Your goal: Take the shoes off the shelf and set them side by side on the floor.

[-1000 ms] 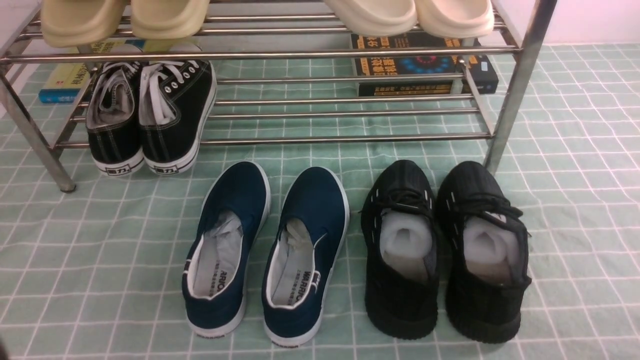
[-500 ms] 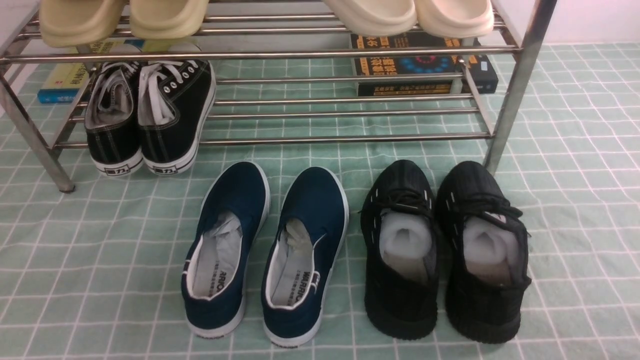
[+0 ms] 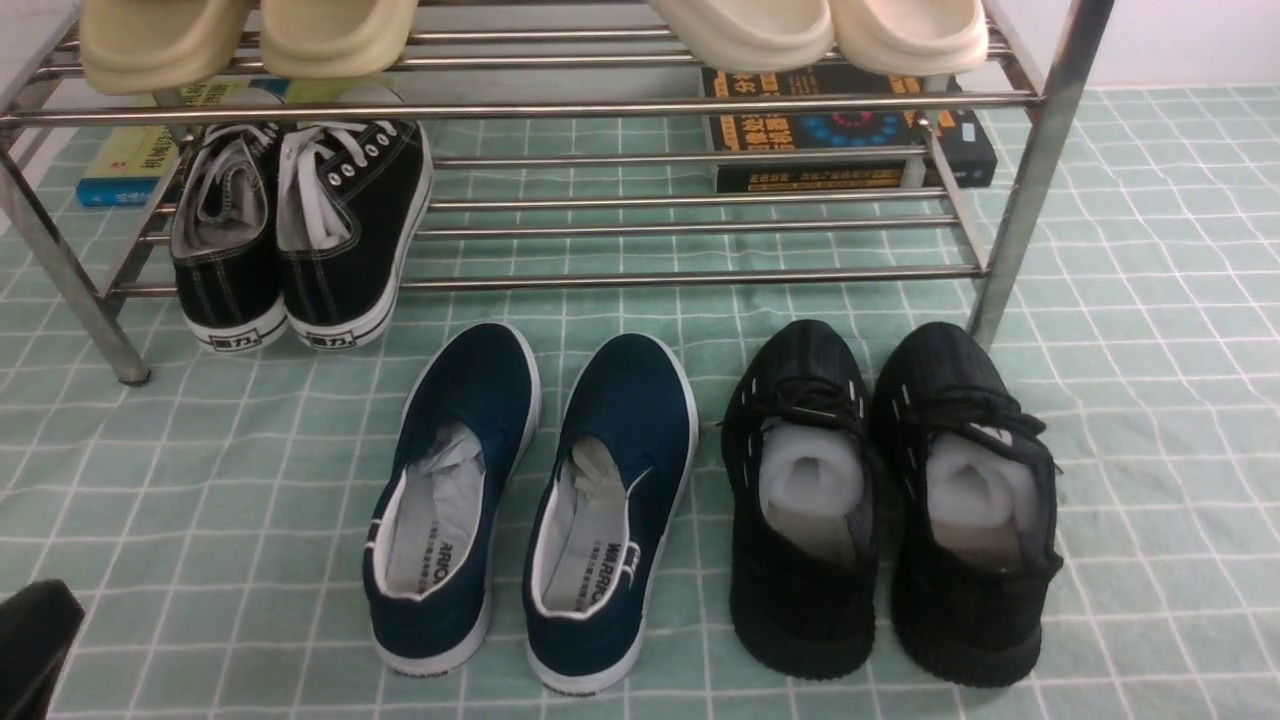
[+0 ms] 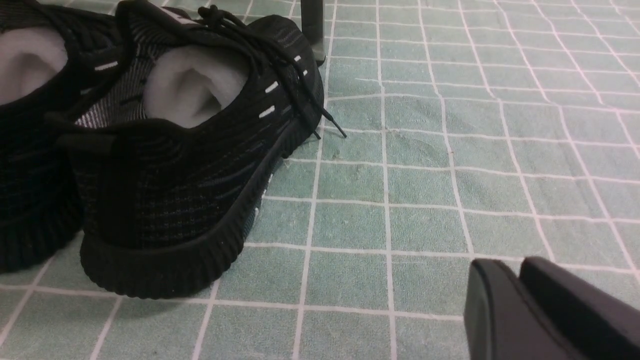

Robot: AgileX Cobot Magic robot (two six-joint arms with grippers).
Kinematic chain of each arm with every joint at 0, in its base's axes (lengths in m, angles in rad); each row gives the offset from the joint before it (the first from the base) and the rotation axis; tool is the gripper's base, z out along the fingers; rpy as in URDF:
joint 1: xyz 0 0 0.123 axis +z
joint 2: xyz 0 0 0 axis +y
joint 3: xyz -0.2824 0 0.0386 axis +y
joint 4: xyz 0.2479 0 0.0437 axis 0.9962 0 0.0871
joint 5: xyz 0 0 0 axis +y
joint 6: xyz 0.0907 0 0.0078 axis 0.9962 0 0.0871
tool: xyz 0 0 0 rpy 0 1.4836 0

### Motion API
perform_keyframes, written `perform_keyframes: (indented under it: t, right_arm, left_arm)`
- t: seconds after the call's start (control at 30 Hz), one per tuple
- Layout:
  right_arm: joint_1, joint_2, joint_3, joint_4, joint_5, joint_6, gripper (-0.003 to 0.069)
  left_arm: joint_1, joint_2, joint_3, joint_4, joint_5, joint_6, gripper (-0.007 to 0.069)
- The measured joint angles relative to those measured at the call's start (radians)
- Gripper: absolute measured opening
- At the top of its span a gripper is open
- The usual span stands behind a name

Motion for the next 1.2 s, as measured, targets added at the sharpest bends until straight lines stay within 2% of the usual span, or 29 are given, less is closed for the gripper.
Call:
perform_keyframes:
  t: [0.1, 0.2, 0.4, 1.2]
  right_arm:
    - [0.0, 0.0, 0.0, 0.0, 0.0, 0.0, 0.0097]
    - [0.0, 0.0, 0.0, 0.0, 0.0, 0.0, 0.0099]
    - [0.0, 0.0, 0.0, 0.0, 0.0, 0.0, 0.0104]
    - [0.0, 0.0, 0.0, 0.0, 0.0, 0.0, 0.0125]
  left_arm:
    - [0.064, -0.007, 0.049, 0.01, 0.005, 0.0, 0.0026]
    - [0.086, -0.049, 0.094, 0.052, 0.02, 0.0, 0.003]
    - [0.089, -0.108, 0.152, 0.088, 0.038, 0.0, 0.0032]
    - [0.089, -0.111, 0.15, 0.122, 0.078, 0.0, 0.0052]
